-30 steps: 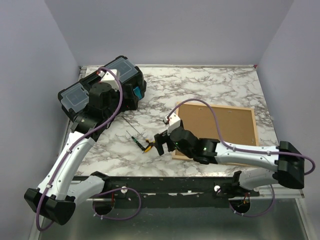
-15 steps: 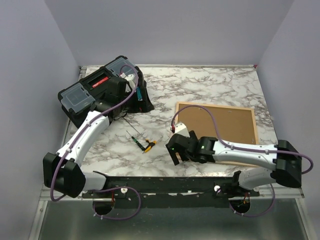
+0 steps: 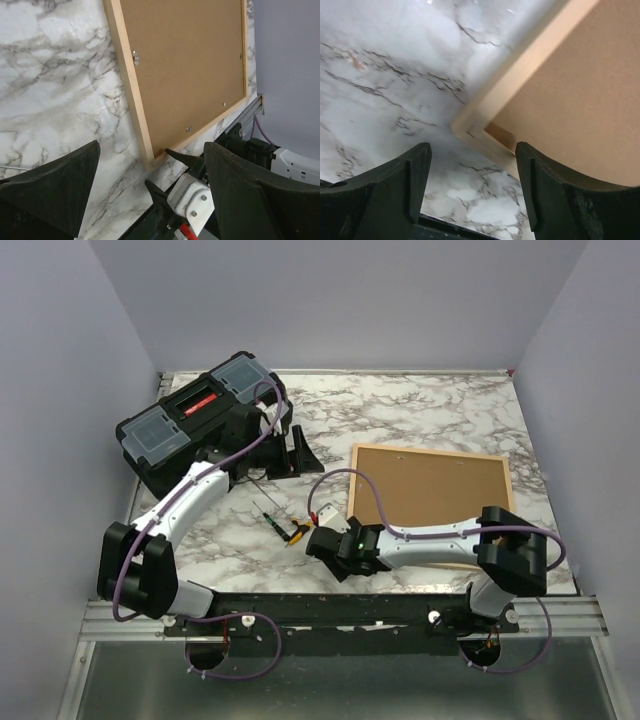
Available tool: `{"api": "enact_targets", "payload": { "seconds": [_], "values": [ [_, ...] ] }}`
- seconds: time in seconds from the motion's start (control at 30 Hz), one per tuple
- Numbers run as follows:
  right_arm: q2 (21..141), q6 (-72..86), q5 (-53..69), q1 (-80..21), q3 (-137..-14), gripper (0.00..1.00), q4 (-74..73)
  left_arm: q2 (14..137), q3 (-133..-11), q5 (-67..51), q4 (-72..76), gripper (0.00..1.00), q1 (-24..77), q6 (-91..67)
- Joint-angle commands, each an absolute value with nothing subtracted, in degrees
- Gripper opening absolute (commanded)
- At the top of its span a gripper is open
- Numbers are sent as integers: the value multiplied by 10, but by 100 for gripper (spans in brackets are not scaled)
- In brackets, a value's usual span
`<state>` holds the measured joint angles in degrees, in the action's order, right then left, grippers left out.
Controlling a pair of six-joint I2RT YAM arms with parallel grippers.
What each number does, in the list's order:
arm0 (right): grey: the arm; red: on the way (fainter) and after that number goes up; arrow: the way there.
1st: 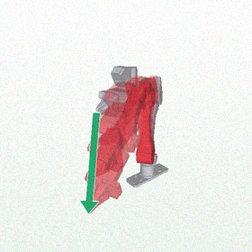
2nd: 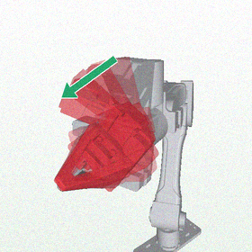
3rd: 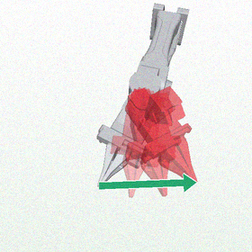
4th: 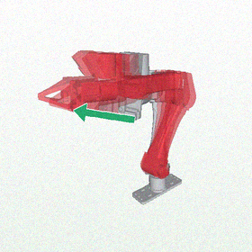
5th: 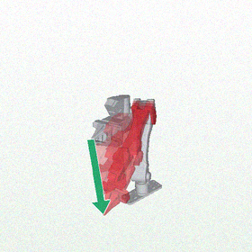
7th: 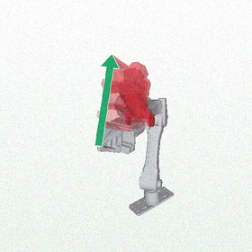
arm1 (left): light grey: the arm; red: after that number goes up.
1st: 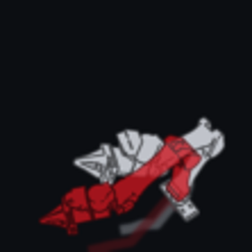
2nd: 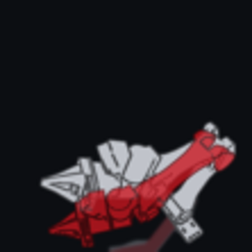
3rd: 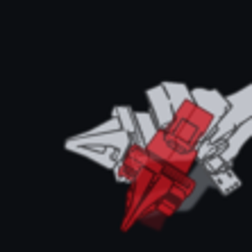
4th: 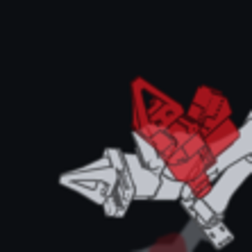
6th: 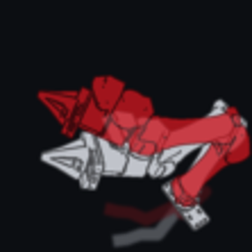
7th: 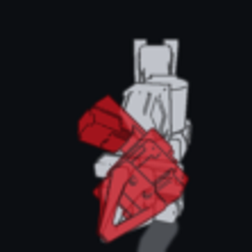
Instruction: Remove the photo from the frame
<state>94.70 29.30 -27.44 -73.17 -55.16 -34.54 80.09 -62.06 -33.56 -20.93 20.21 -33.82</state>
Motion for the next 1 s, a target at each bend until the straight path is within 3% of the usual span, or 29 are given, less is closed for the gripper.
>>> {"api": "enact_targets", "payload": {
  "seconds": [0.0, 0.4, 0.67, 0.97],
  "values": [
    [981, 250, -288, -739, -551, 71, -298, 783, -536, -398, -118, 86, 199, -414],
    [844, 166, -315, -740, -452, 2, -159, 738, -367, -439, 52, 86, 212, -546],
    [665, 71, -305, -739, -358, 1, -24, 781, -317, -436, 194, 88, 234, -646],
    [622, 35, -265, -738, -350, 1, 14, 907, -364, -461, 326, 93, 292, -729]
  ]
}}
